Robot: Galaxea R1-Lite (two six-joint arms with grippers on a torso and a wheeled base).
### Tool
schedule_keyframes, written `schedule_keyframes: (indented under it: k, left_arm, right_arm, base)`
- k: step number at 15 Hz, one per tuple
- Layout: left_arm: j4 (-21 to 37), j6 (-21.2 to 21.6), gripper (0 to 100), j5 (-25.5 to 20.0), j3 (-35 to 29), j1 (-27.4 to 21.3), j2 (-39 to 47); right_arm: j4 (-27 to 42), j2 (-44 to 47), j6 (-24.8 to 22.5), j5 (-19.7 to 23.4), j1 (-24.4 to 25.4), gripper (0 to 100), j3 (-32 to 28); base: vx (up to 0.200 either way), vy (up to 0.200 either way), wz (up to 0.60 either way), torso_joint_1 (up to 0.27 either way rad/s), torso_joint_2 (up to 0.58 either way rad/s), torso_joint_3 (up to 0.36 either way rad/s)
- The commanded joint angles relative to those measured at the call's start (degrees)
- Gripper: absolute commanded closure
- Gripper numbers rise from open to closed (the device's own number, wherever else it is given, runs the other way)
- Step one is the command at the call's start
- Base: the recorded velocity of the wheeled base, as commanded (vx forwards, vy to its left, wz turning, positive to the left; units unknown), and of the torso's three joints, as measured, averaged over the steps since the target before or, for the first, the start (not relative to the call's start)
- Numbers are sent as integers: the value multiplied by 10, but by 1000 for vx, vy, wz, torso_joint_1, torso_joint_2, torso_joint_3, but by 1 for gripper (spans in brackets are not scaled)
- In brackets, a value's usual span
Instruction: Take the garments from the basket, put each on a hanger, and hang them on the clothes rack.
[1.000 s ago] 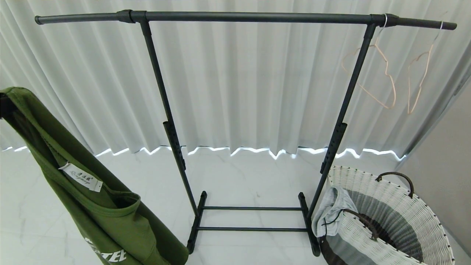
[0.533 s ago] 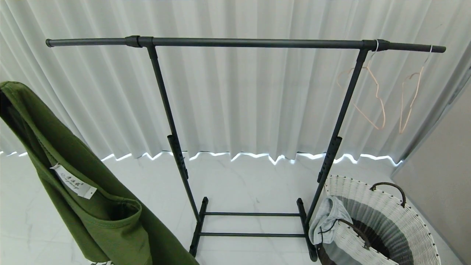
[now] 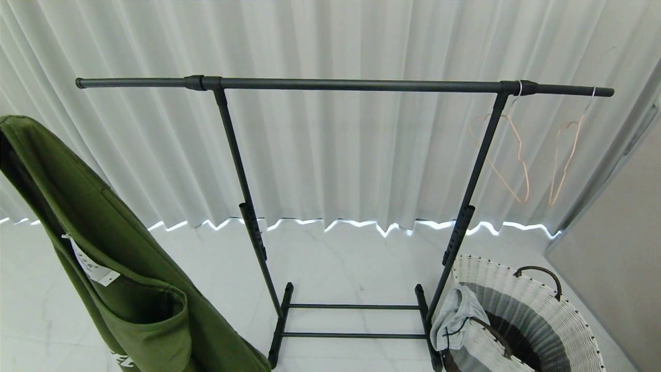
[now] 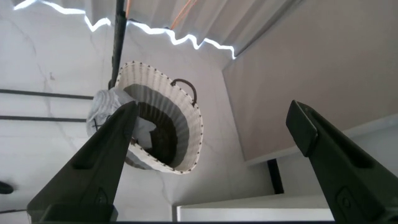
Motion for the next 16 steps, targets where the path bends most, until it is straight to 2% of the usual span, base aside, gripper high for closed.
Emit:
schedule_keyframes:
  k: [1, 13, 16]
  left_arm:
    - [0, 0, 100, 0, 0, 0, 1]
    - [0, 0, 100, 0, 4, -1, 1]
    - [0, 10, 100, -2, 4, -2, 0]
  right_arm:
    - [0, -1, -1, 0, 0, 0, 3]
    - [0, -5, 1, 0, 0, 0, 4]
    - [0, -4, 0, 0, 0, 0, 4]
  base:
    - [0, 0, 0, 0, 0, 0]
    - [0, -200, 0, 2, 1, 0]
    - [0, 0, 0, 0, 0, 0]
